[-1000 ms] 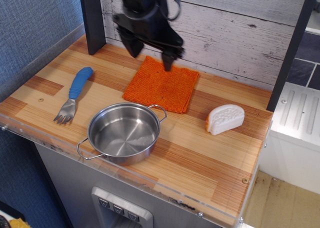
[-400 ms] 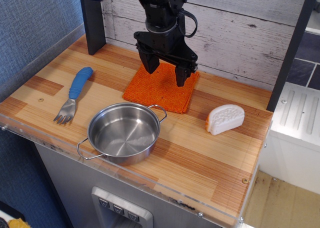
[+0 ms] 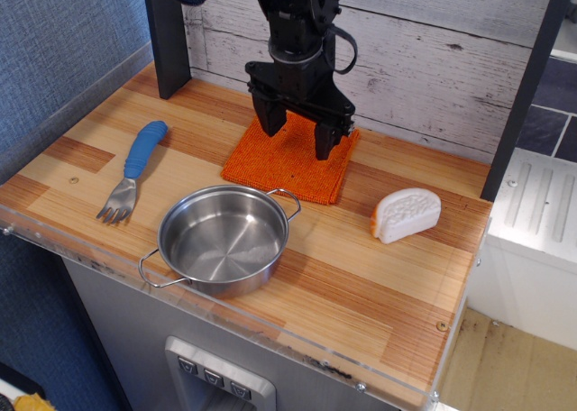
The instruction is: Move red cloth to the left touching handle of blue fork
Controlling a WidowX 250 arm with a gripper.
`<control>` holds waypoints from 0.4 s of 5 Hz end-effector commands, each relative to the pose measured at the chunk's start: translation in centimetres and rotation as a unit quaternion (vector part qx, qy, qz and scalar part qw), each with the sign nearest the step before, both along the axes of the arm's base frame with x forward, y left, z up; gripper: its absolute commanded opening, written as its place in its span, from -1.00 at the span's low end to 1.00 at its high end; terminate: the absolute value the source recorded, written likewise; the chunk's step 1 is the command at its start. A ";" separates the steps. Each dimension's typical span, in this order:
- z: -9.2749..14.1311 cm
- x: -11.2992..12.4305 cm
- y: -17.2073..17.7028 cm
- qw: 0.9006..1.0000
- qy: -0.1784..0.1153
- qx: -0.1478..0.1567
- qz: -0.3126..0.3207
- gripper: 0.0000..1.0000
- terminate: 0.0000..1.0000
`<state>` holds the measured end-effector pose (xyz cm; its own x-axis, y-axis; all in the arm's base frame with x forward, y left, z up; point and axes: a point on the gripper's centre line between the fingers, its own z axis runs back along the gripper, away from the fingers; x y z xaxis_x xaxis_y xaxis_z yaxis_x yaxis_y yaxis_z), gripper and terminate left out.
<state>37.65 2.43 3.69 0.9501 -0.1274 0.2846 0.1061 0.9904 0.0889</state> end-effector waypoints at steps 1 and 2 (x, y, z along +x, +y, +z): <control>-0.5 -1.4 1.5 1.000 0.019 0.006 0.001 1.00 -1.00; -1.6 -2.2 2.4 0.999 0.035 0.004 0.008 1.00 -1.00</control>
